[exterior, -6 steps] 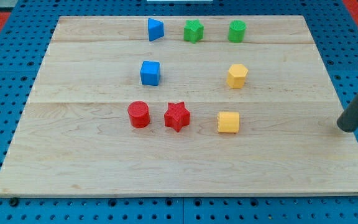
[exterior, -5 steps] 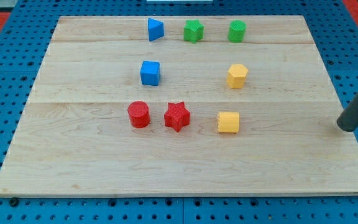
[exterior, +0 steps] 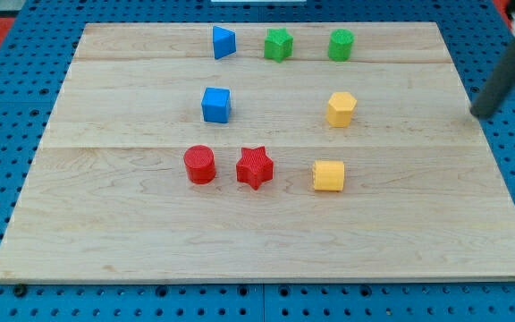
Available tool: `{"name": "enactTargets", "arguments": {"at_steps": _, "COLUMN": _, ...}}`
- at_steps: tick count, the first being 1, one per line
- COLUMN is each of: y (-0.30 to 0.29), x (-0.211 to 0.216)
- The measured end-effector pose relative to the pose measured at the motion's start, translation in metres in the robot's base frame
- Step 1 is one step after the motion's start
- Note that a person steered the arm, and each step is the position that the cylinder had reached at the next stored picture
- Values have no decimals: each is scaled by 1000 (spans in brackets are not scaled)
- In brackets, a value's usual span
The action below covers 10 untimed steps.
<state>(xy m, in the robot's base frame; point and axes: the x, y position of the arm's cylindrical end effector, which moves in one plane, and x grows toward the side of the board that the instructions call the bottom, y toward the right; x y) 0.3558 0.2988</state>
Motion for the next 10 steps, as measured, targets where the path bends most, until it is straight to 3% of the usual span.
{"name": "enactTargets", "arguments": {"at_steps": 1, "y": -3, "x": -22}}
{"name": "enactTargets", "arguments": {"at_steps": 2, "y": -27, "x": 31}}
{"name": "enactTargets", "arguments": {"at_steps": 3, "y": -49, "x": 55}}
{"name": "enactTargets", "arguments": {"at_steps": 7, "y": -27, "x": 40}}
{"name": "enactTargets", "arguments": {"at_steps": 9, "y": -170, "x": 30}}
{"name": "enactTargets", "arguments": {"at_steps": 10, "y": -169, "x": 30}}
